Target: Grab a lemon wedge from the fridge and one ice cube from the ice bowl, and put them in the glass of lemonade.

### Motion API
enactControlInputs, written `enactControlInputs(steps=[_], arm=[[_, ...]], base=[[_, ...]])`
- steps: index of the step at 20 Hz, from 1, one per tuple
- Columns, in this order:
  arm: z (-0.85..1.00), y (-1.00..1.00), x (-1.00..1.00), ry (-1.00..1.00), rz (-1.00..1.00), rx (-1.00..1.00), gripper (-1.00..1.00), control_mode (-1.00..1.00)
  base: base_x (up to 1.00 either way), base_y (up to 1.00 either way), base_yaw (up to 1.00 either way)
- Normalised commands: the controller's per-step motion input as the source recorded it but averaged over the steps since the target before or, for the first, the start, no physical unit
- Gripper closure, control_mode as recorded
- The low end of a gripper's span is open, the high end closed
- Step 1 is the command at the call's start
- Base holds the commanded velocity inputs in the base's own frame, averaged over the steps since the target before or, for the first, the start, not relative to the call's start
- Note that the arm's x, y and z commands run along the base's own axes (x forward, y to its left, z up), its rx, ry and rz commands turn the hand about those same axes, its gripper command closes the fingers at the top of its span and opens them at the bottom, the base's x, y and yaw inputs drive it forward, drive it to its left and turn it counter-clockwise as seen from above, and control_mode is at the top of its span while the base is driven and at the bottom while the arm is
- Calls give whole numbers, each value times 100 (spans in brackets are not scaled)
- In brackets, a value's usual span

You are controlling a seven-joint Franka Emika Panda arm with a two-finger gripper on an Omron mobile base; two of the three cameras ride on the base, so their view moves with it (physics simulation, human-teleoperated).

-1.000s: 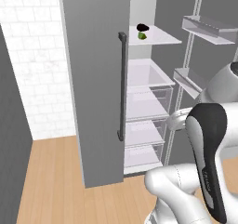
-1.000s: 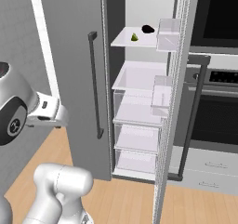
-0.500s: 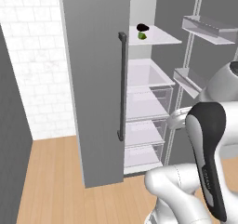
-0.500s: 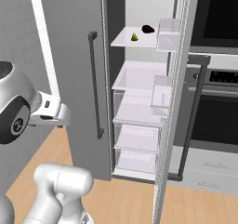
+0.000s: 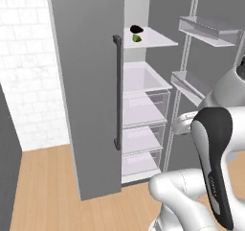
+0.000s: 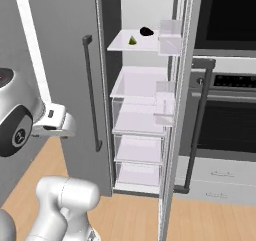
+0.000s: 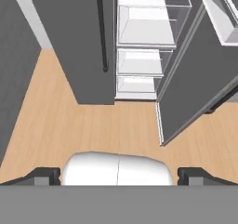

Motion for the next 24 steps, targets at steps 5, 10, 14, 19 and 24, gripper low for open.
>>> enactControlInputs(steps=[5, 10, 14, 19, 24], arm=[[0, 0, 0, 0, 0, 0, -100, 100], [0, 0, 0, 0, 0, 0, -100, 100], [0, 0, 0, 0, 0, 0, -100, 100], [0, 0, 0, 0, 0, 0, -100, 100], [0, 0, 0, 0, 0, 0, -100, 100]], base=[[49, -4, -22], [94, 0, -7], [99, -17, -4], [69, -35, -3], [1, -52, 1]])
